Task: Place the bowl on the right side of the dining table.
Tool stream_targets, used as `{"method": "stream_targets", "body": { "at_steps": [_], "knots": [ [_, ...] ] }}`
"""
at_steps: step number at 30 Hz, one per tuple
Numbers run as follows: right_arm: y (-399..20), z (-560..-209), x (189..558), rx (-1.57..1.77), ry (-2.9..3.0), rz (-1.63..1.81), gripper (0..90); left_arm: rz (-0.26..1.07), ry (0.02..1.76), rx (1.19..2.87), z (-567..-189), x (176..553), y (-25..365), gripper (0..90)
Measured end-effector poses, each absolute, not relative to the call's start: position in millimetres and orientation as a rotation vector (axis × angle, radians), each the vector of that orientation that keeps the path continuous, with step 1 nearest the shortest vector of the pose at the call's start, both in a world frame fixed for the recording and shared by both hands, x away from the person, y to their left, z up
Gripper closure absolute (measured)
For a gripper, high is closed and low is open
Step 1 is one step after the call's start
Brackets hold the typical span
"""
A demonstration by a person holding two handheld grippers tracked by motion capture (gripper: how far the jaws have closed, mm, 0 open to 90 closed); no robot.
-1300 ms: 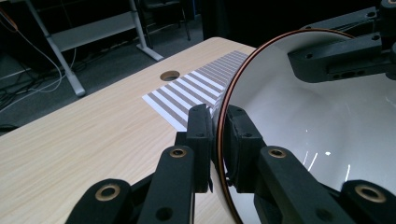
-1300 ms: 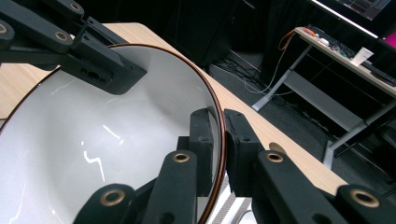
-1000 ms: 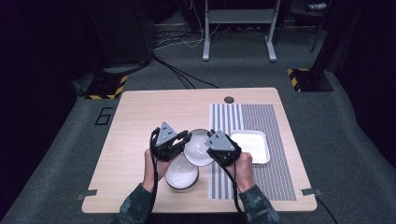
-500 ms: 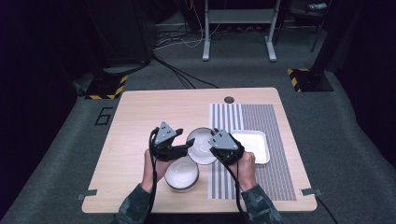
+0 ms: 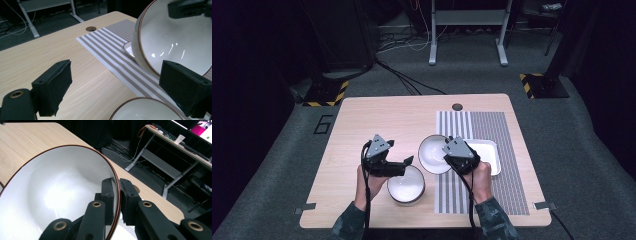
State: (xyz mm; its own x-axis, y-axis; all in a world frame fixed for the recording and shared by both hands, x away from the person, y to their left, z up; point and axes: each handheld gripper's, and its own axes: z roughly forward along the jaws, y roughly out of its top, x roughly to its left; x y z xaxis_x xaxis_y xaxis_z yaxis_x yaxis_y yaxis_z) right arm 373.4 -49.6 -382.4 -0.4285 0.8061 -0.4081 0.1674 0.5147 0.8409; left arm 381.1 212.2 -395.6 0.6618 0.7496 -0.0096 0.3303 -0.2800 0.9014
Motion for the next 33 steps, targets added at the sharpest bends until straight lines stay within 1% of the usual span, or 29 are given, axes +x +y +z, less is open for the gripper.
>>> {"method": "stream_targets", "body": {
  "at_steps": [18,25,33],
  "knots": [
    [-73.8,-388.9,379.9,0.879,1.870,0.895,82.2,0.545,1.001,1.843,-424.1,373.2,261.4,0.1],
    [-82.0,-389.5,381.4,0.909,1.855,0.892,82.3,0.549,1.070,1.831,-438.8,368.1,279.3,0.0],
    [-89.7,-393.5,384.1,0.933,1.853,0.872,82.1,0.536,1.135,1.855,-460.8,365.5,294.3,0.0]
  ]
}}
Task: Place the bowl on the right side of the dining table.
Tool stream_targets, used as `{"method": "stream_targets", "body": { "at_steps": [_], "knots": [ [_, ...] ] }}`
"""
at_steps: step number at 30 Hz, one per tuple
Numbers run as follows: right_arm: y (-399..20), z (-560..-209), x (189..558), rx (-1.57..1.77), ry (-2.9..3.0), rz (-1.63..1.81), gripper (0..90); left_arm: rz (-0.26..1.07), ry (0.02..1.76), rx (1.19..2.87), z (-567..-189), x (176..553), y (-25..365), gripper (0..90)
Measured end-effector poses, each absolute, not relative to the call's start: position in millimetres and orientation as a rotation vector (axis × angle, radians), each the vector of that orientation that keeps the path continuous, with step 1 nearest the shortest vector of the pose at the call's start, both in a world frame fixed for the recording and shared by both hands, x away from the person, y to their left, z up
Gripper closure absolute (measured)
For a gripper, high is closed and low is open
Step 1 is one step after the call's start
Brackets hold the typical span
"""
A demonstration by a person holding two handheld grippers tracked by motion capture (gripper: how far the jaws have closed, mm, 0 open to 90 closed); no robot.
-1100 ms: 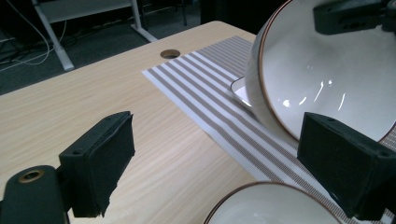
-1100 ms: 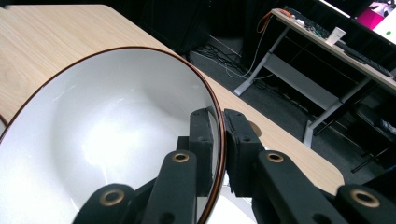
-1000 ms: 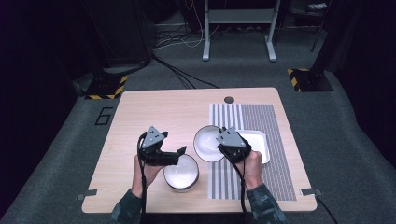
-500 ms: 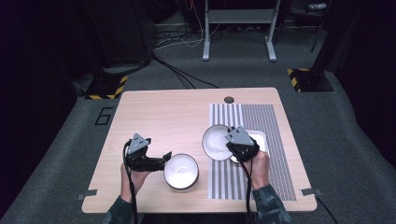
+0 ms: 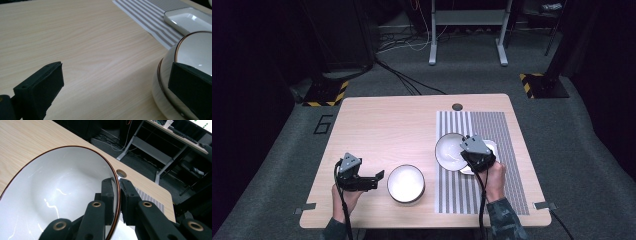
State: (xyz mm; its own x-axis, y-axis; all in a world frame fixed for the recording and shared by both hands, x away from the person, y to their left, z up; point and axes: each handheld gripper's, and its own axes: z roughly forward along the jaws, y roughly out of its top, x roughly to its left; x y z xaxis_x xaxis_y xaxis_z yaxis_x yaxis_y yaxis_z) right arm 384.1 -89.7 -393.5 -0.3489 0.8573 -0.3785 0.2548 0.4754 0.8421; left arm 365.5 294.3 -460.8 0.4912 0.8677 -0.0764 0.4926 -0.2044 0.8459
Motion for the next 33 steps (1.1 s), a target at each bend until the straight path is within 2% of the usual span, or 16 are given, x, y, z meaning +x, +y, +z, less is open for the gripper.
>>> {"method": "stream_targets", "body": {
  "at_steps": [13,33],
  "knots": [
    [-105.4,-396.8,387.7,0.987,1.842,0.865,82.1,0.456,1.192,1.945,-502.7,364.8,303.5,0.1],
    [-122.9,-406.7,396.3,1.056,1.843,0.837,82.1,0.431,1.253,1.998,-526.7,365.2,308.4,0.1]
  ]
}}
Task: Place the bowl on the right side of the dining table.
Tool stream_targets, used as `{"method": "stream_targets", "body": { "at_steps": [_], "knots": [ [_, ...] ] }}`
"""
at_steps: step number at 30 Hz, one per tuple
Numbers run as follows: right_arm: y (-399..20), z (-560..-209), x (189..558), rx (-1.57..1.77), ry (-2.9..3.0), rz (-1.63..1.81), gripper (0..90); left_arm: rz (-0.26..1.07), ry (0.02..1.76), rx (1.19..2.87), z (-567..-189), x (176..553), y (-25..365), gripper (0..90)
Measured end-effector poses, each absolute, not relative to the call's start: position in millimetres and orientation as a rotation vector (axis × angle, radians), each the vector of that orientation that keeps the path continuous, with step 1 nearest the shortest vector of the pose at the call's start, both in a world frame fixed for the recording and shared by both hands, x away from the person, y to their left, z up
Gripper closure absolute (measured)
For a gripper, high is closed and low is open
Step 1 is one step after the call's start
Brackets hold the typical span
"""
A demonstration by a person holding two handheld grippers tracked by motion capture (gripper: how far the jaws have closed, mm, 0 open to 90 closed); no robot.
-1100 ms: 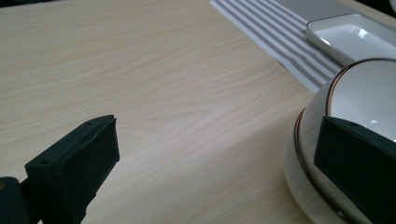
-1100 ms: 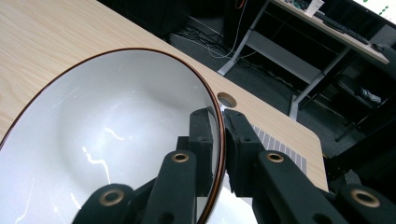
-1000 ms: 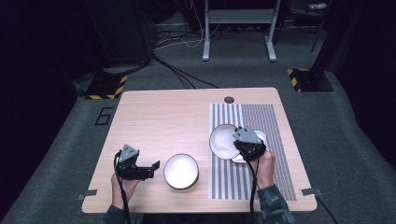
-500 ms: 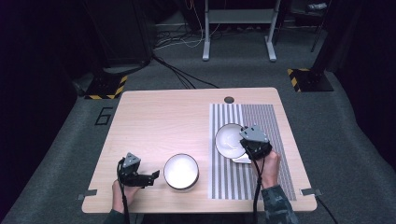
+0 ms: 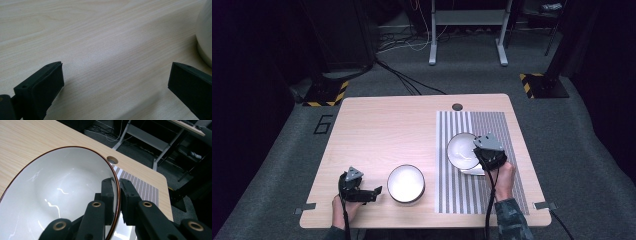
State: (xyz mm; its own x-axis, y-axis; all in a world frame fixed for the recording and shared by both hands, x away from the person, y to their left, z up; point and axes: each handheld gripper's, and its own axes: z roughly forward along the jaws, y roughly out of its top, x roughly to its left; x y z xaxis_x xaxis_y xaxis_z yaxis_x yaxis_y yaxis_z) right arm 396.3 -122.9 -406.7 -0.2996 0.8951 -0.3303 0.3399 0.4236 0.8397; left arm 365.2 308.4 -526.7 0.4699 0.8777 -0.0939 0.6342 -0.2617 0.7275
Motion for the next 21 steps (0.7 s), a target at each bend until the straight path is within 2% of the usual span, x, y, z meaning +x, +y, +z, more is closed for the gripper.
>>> {"method": "stream_targets", "body": {
  "at_steps": [21],
  "knots": [
    [-144.6,-420.3,408.9,1.160,1.837,0.824,82.1,0.502,1.246,2.054,-530.7,364.7,302.4,0.0]
  ]
}}
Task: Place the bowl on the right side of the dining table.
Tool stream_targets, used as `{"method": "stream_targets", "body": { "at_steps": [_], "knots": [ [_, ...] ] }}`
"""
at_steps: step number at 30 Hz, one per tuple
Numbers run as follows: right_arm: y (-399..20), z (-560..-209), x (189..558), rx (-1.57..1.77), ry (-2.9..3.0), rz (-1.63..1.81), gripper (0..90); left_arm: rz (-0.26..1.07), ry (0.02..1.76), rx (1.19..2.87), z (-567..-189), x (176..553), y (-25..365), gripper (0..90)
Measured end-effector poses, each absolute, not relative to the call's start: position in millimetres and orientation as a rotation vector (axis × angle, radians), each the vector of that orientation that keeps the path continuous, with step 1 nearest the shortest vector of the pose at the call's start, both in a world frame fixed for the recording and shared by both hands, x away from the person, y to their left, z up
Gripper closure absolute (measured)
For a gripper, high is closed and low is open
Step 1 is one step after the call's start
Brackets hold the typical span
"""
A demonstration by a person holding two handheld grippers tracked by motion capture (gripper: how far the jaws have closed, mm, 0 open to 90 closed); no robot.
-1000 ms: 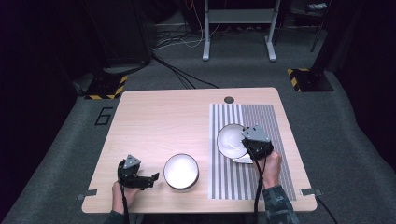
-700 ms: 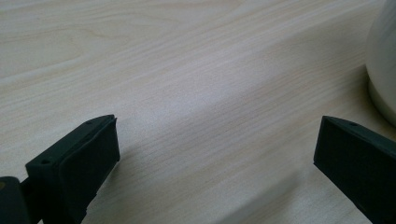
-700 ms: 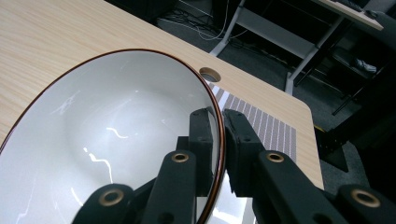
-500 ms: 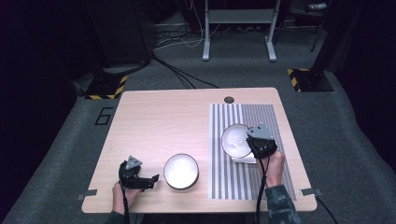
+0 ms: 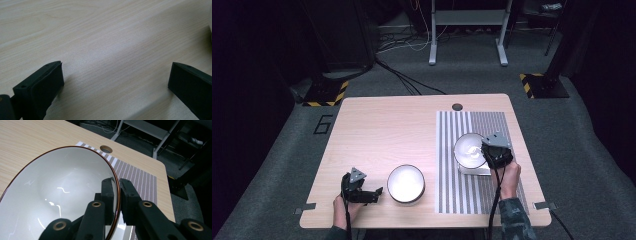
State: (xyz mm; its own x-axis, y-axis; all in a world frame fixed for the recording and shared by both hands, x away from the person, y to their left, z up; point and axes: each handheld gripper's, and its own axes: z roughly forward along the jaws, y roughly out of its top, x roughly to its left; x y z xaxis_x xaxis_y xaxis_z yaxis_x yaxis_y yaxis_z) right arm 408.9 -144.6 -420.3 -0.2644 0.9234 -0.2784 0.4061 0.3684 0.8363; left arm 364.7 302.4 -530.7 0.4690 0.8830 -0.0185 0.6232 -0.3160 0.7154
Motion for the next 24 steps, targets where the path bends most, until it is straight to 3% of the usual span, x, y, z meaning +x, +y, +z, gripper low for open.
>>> {"method": "stream_targets", "body": {
  "at_steps": [24],
  "knots": [
    [-158.8,-437.5,423.4,1.252,1.854,0.801,82.0,0.507,1.244,2.064,-530.9,365.0,301.3,0.0]
  ]
}}
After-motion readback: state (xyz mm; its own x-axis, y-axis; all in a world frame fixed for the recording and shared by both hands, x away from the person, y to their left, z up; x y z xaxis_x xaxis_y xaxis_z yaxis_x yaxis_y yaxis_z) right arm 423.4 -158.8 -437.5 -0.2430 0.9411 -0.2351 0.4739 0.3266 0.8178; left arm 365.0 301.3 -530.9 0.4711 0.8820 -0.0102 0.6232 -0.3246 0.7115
